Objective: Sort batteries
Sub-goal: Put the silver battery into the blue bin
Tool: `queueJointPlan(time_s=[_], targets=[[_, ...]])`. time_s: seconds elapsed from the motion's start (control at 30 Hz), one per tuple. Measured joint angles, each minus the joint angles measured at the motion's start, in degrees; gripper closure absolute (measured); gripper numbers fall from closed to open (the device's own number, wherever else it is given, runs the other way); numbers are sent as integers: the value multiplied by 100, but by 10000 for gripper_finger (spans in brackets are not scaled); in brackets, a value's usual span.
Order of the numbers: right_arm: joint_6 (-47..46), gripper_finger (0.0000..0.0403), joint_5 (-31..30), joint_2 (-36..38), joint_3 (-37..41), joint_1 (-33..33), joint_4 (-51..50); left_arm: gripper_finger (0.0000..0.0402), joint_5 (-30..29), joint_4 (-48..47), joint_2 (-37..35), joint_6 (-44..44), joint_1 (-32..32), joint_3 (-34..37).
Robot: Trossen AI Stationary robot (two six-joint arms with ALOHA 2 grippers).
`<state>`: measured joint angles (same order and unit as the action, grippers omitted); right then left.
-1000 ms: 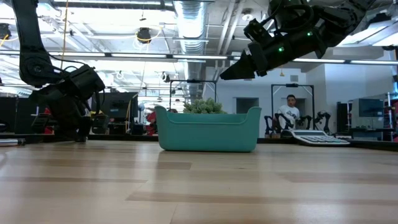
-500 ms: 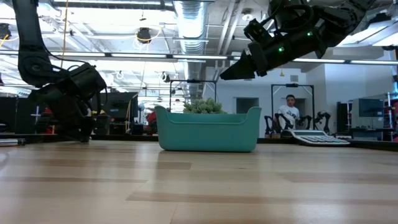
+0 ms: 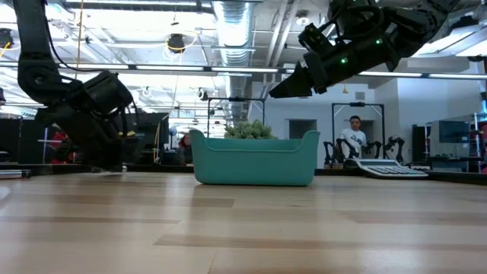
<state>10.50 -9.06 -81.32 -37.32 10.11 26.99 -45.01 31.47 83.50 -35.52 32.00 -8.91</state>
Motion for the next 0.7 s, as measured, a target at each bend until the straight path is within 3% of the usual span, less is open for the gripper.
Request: queueJointPlan(time_s=[0.43,0.7], targets=[[0,163,0,0,1,0,-7,344,-49,12,-10,1,-682,-4],[1,163,0,0,2,40,-94,344,-79,-12,-612,333,-1191,-5]])
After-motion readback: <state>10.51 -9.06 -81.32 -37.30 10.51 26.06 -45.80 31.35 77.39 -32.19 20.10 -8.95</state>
